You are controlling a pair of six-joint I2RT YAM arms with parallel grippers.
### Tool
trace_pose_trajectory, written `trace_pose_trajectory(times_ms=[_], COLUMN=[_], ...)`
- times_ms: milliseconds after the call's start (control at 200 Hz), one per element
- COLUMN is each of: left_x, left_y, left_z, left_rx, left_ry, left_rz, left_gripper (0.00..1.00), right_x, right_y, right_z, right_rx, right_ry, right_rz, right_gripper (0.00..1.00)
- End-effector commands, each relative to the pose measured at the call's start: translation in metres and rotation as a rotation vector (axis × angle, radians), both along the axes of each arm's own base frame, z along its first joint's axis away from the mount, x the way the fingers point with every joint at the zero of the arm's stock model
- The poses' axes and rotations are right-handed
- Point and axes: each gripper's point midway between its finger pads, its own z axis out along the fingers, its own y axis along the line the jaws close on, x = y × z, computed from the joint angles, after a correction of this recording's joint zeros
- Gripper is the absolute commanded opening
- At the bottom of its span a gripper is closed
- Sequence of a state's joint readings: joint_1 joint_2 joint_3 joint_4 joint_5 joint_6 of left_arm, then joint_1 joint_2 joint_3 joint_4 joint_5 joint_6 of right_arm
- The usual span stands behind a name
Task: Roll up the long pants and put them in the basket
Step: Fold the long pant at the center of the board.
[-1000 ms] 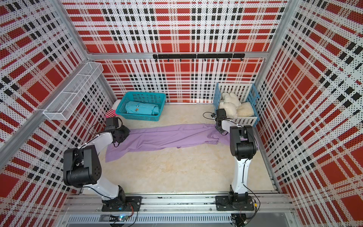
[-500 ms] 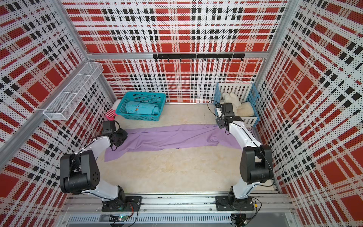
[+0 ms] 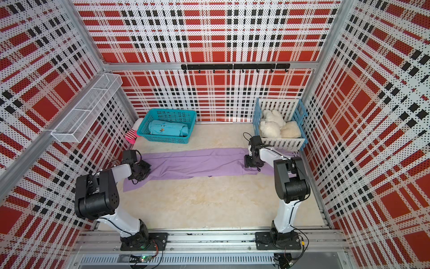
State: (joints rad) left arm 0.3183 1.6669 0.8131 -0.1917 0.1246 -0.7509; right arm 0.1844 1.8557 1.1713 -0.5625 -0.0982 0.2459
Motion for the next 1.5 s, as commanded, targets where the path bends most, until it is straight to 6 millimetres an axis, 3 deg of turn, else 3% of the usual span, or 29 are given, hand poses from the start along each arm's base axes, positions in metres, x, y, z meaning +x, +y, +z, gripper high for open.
trace_pose_trajectory(times_ms=[0,100,200,361,456,586,676,792,942,1188,1333,1493], left_x=[-0.039,-0.05,-0.04,-0.009,0.003,0.024,0.035,0.047,0.06,0.074,0.07,0.048], left_y=[0.013,0.023,0.032,0.045,0.046,0.025,-0.007,-0.055,-0.088,-0.135,-0.153,-0.175], left_z=[-0.024,-0.021,0.008,0.087,0.107,0.089,0.071,0.072,0.087,0.076,0.07,0.049], left_rx=[0.003,0.016,0.054,0.169,0.192,0.176,0.241,0.435,0.714,0.686,0.687,0.773], left_ry=[0.104,0.097,0.007,-0.176,-0.206,-0.123,-0.003,0.064,0.098,0.029,0.027,0.072], left_rz=[0.074,0.114,0.137,0.133,0.098,-0.056,-0.274,-0.563,-0.814,-1.247,-1.417,-1.684], left_gripper=[0.13,0.13,0.13,0.15,0.16,0.16,0.16,0.16,0.17,0.17,0.15,0.12], right_x=[-0.036,-0.068,-0.087,-0.071,-0.056,-0.046,-0.045,-0.043,-0.04,-0.043,-0.049,-0.055], right_y=[0.003,-0.002,0.005,0.021,0.032,0.064,0.086,0.102,0.112,0.117,0.115,0.115], right_z=[-0.007,-0.009,0.008,0.076,0.116,0.141,0.138,0.127,0.12,0.11,0.1,0.092], right_rx=[0.056,0.032,0.021,0.028,0.035,0.036,0.02,0.02,0.036,0.029,0.032,0.037], right_ry=[0.093,0.126,0.085,-0.109,-0.219,-0.328,-0.327,-0.306,-0.31,-0.305,-0.29,-0.272], right_rz=[-0.125,-0.154,-0.142,-0.068,-0.014,0.151,0.257,0.323,0.384,0.465,0.478,0.489], right_gripper=[0.57,0.57,0.57,0.58,0.58,0.56,0.57,0.58,0.58,0.59,0.59,0.59])
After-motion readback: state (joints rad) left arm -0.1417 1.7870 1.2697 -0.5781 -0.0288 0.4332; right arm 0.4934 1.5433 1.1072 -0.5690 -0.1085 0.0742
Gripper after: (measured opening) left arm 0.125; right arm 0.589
